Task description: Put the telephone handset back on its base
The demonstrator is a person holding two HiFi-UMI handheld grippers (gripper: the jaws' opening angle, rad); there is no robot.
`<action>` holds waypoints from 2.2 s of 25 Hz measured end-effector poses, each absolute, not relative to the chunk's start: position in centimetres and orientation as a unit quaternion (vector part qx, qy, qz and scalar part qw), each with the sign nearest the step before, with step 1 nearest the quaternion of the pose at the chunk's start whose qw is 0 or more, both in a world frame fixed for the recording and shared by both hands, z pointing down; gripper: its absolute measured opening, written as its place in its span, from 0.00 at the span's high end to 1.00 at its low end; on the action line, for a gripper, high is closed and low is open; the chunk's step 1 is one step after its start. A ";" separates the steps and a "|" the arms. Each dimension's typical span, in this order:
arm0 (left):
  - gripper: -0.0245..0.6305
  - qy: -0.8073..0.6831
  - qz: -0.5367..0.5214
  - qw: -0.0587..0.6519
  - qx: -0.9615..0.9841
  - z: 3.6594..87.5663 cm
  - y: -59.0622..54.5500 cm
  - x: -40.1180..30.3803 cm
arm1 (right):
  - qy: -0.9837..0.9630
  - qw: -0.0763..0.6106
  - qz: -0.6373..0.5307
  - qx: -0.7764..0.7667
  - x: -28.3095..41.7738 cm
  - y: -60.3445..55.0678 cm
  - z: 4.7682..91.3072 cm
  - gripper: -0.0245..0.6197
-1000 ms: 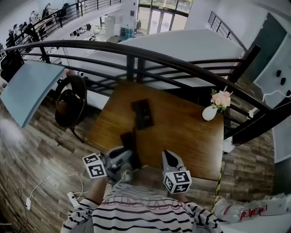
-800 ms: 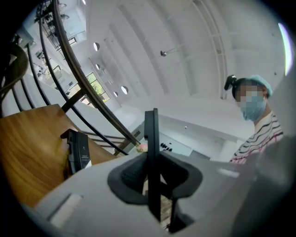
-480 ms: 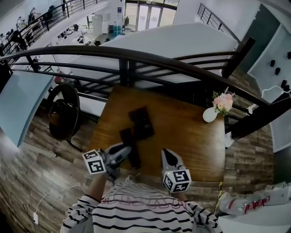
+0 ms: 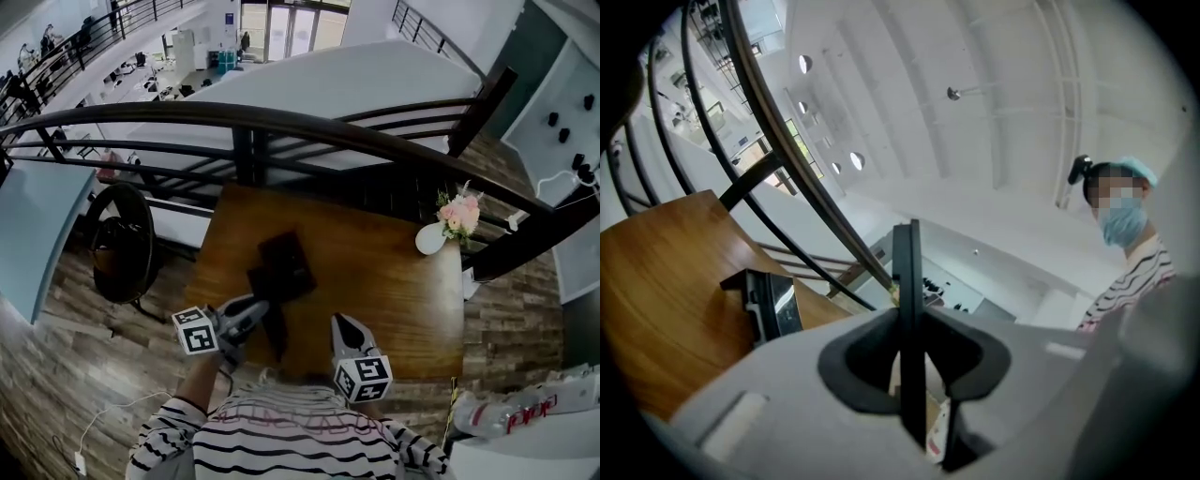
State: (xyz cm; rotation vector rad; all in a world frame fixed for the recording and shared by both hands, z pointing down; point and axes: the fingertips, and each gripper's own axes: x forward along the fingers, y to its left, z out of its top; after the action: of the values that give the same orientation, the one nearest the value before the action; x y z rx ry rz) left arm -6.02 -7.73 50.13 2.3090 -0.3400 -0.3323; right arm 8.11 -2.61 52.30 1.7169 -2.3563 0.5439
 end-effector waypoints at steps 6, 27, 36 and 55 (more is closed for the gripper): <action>0.85 -0.153 -0.127 0.383 0.902 51.8 -10.9 -4.5 | -0.807 0.097 0.177 0.555 9.3 -5.4 52.4 0.96; 0.85 -0.208 -0.123 0.419 0.875 60.7 -19.0 -2.7 | -0.832 0.123 0.186 0.509 9.9 -9.4 53.6 0.96; 0.85 -0.229 -0.106 0.447 0.859 64.7 -21.1 -2.5 | -0.831 0.133 0.197 0.502 9.9 -8.9 54.7 0.96; 0.85 -0.248 -0.126 0.493 0.825 68.9 -24.5 -2.6 | -0.824 0.141 0.214 0.505 11.9 -9.6 56.1 0.96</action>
State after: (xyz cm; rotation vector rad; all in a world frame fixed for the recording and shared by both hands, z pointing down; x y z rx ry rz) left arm -2.65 -24.51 68.87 2.0009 -0.6017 -0.3053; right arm 11.92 -9.58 56.13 1.4587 -2.3786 0.6189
